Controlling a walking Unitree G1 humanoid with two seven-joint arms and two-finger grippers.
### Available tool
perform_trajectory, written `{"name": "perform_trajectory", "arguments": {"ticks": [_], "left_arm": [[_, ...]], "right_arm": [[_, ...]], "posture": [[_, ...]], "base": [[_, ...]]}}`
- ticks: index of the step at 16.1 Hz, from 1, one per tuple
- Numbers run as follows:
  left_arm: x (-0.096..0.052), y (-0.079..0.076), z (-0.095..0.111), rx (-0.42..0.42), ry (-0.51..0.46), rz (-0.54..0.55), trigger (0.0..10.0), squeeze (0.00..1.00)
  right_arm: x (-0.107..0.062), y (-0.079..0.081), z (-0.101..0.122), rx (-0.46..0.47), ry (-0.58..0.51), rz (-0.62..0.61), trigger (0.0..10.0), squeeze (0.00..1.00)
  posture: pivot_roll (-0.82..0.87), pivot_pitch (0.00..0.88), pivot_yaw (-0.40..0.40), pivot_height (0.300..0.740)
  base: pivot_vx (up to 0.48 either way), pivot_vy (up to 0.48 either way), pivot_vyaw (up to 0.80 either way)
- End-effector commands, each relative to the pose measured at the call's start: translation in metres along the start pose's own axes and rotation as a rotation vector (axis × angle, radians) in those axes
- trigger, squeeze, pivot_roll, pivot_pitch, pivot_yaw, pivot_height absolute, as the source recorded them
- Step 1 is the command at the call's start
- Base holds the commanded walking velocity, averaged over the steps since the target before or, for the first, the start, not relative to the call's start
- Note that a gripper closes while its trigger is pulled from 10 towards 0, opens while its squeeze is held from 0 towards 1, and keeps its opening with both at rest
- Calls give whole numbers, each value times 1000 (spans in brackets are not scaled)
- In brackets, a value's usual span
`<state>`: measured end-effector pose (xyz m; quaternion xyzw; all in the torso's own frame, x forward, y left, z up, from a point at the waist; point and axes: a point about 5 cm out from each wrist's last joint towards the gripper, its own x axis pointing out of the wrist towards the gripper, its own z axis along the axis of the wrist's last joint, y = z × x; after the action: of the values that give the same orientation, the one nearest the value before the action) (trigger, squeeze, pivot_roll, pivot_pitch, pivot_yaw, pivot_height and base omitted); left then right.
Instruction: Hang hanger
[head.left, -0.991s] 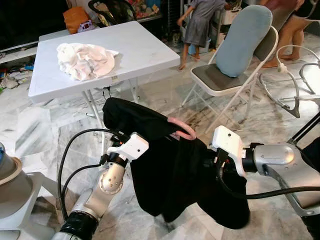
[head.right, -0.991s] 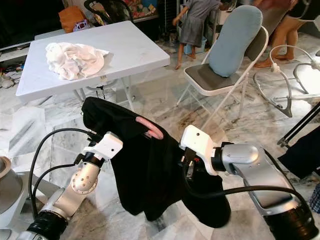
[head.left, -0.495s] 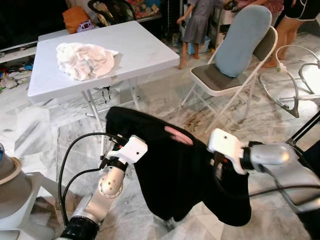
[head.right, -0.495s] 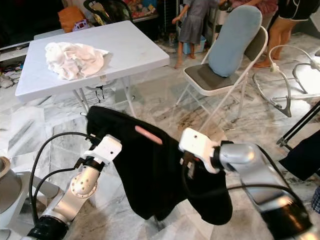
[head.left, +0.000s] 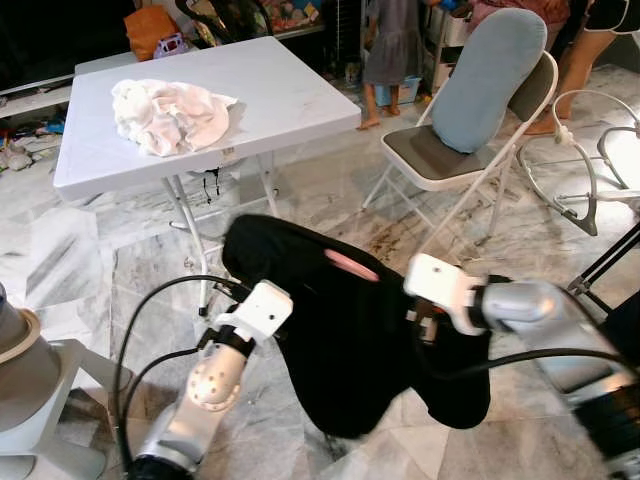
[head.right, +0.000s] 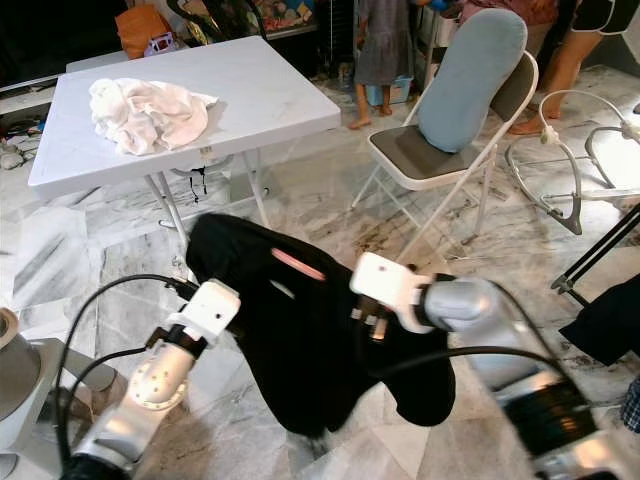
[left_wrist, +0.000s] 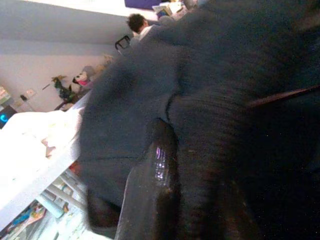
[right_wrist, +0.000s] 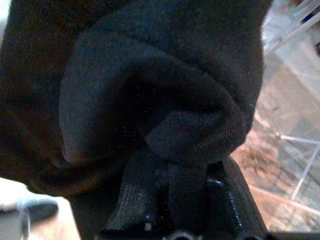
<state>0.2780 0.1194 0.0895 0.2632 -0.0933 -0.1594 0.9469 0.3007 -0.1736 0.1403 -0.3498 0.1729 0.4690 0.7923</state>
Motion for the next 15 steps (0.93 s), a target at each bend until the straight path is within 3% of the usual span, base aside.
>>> {"name": "perform_trajectory", "arguments": {"ticks": [1, 5, 9, 11, 15], "left_arm": [[-1, 11, 1, 3, 3, 25, 0, 0], [-4, 19, -1, 8, 19, 27, 0, 0], [-4, 22, -1, 5, 33, 12, 0, 0], [-4, 24, -5, -19, 60, 3, 0, 0], [-5, 24, -9, -71, 89, -6, 0, 0]], "right_arm": [[-9, -4, -1, -32, -2, 12, 10000, 0], [-59, -23, -39, -104, 169, 35, 10000, 0], [-93, -33, -57, -135, 259, 80, 10000, 0], [-117, -33, -59, -175, 281, 175, 10000, 0], [-138, -36, -52, -186, 242, 260, 10000, 0]], "posture": [[-104, 38, 45, 740], [-115, 48, 58, 740], [-128, 43, 70, 740], [-132, 41, 75, 740], [-138, 38, 79, 740]], "base": [[0, 0, 0], [0, 0, 0], [0, 0, 0], [0, 0, 0], [0, 0, 0]]}}
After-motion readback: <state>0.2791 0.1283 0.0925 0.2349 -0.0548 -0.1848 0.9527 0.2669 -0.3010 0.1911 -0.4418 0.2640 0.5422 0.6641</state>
